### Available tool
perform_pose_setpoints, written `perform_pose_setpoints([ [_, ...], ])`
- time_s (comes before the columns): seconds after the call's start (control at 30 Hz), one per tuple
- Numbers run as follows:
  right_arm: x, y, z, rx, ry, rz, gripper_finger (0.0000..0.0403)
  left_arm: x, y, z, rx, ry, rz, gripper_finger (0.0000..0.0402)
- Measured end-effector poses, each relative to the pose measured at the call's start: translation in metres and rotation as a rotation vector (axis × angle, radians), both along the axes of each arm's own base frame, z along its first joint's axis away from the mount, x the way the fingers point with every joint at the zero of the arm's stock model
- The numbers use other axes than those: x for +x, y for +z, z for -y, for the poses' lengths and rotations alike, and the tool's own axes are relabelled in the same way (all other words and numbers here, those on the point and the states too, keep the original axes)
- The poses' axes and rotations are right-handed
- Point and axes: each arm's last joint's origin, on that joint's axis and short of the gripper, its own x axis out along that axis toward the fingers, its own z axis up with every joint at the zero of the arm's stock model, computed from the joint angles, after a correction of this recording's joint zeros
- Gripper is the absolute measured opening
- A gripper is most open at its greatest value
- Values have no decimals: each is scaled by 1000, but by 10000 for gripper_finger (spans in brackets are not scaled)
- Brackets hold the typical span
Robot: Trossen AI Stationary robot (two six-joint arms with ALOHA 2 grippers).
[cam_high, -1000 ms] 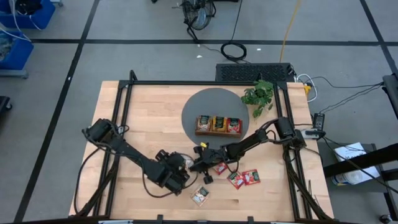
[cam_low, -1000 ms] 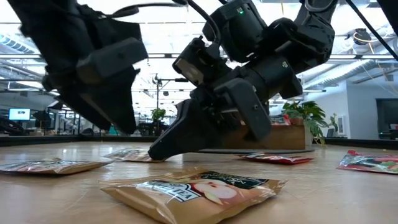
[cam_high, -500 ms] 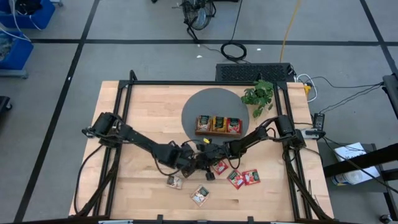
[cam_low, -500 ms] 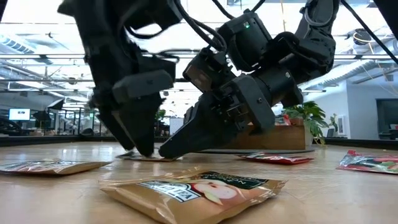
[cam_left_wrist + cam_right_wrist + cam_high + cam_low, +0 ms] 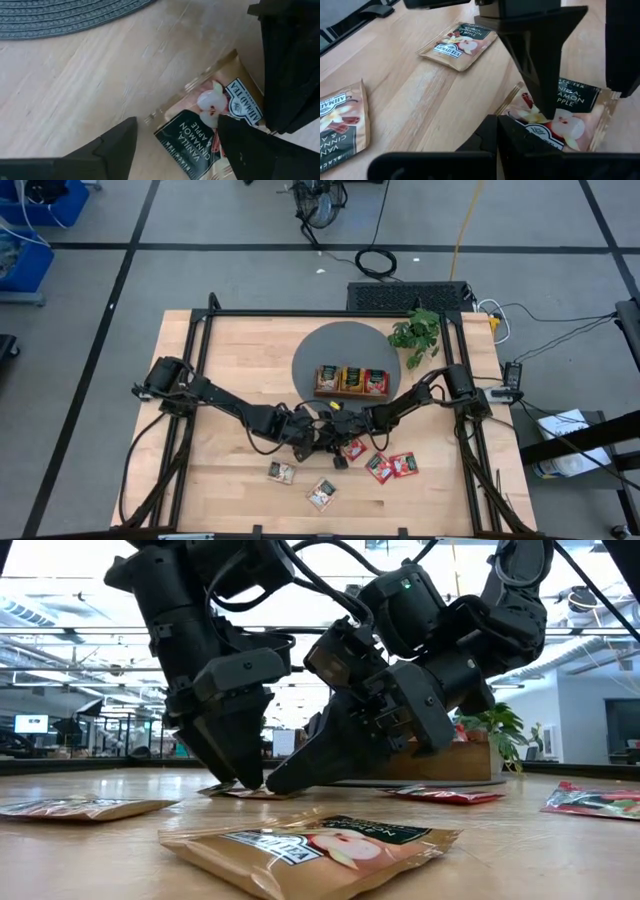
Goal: Pick & Place Tea
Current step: Put the brown tea bag into the left section of the wooden organizer
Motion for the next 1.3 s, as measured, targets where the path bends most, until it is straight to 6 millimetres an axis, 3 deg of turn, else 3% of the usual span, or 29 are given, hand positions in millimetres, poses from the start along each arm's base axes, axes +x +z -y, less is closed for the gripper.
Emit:
perform_pose_setpoints([
  [0.23, 0, 0, 0, 2, -4, 1, 0, 3, 0, 4, -35, -63, 30, 214],
  [0.67, -1, -1, 0, 9, -8, -16, 0, 3, 8, 8, -74, -112, 55, 12],
  [0.87, -5, -1, -8, 4, 3, 4, 0, 0, 22, 5, -53, -116, 85, 16],
  [1.03, -7, 14, -22, 14, 41, 40, 13, -3, 26, 9, -17, -133, 94, 6],
  [1.13, -10, 35, -33, 16, 69, 78, 45, -6, 26, 13, 21, -145, 87, 10],
  [1.3, -33, 65, -44, -70, -3, 132, 130, -7, 27, 20, 80, -144, 114, 5],
])
